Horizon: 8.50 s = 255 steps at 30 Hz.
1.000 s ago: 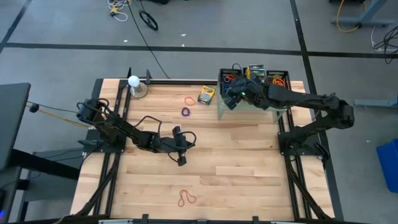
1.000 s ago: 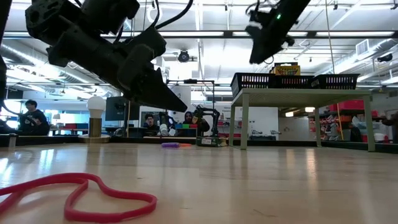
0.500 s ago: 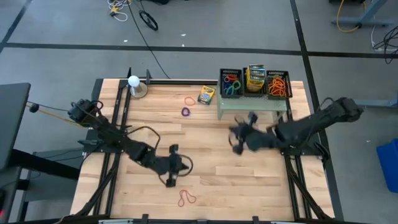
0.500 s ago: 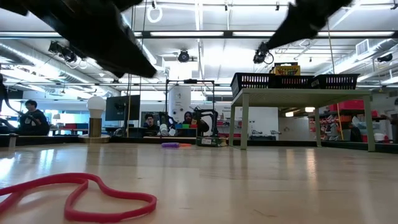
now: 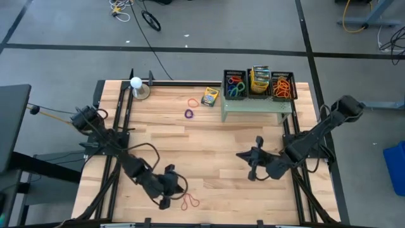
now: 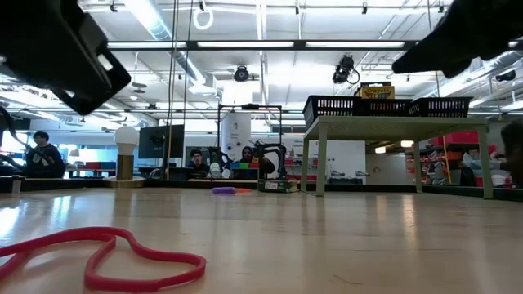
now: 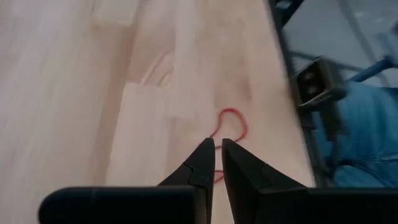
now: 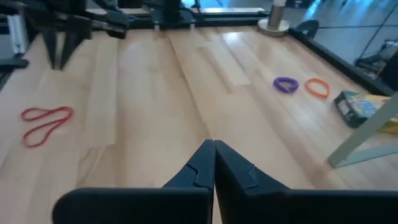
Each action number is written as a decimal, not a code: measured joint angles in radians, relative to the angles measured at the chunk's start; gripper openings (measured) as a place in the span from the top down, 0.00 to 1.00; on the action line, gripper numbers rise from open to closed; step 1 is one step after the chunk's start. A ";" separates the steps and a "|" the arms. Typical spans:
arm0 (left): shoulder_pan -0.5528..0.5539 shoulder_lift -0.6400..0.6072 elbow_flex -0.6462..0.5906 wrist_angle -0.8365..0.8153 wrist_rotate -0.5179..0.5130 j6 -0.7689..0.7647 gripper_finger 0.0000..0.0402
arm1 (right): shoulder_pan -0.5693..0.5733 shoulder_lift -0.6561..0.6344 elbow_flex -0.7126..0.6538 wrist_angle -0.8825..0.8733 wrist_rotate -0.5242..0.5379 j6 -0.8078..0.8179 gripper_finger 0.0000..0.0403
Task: Pick & Place Office Desk Supplies
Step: Put the red rubber band into the right black basket on the shelf, then put the yellow crayon box into the middle black basket on the shelf
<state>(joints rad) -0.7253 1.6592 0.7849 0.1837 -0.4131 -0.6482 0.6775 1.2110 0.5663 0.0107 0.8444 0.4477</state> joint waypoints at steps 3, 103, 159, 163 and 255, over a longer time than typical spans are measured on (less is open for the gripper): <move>-0.001 0.068 0.077 -0.088 -0.005 -0.045 0.90 | 0.022 0.000 -0.015 0.004 0.025 0.009 0.99; 0.297 0.192 0.315 -0.146 -0.083 0.580 0.72 | -0.165 0.065 0.082 0.021 -0.156 -0.038 1.00; 0.500 0.111 -0.227 0.729 0.061 0.399 0.72 | -1.305 0.044 0.616 -1.323 0.066 0.026 0.52; 0.518 0.096 -0.228 0.714 0.046 0.382 0.72 | -1.304 0.015 0.616 -1.333 0.060 -0.001 0.48; 1.074 -0.119 0.212 -0.460 0.124 0.495 0.98 | 0.207 0.111 0.244 -0.604 0.232 0.459 0.99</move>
<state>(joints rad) 0.3484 1.5405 0.9968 -0.2768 -0.2889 -0.1535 0.8844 1.3224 0.8104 -0.5934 1.0764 0.9062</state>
